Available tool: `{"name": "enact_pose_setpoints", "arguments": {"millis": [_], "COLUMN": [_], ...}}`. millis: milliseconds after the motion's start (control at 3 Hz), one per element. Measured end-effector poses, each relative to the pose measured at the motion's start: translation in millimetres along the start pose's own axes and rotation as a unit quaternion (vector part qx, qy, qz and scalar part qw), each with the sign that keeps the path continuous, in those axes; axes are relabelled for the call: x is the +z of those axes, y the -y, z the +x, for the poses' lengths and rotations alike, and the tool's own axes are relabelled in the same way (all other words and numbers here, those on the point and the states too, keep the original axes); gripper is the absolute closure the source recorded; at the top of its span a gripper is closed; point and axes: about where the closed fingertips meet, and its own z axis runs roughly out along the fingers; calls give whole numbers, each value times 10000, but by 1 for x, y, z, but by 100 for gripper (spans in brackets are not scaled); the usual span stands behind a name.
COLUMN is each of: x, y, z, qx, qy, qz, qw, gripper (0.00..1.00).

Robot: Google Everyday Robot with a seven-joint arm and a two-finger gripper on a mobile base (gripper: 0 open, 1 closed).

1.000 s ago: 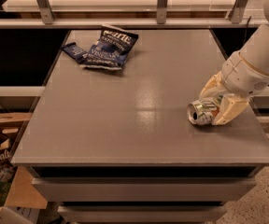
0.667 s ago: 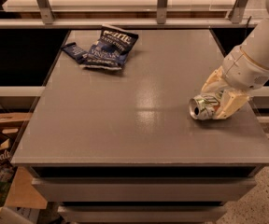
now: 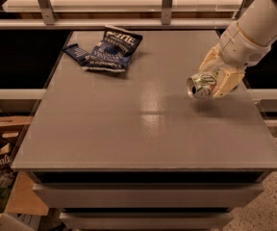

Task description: Move 7up can near blue chip bag

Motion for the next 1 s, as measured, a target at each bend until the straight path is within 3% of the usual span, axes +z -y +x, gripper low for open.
{"name": "enact_pose_setpoints", "arguments": {"millis": [333, 1000], "x": [0, 10], "y": [0, 49], "z": [0, -9], "qx": [-1, -431], "qy": [0, 85], "qz": [0, 280], "qw": [10000, 9986], "gripper": [100, 100]}}
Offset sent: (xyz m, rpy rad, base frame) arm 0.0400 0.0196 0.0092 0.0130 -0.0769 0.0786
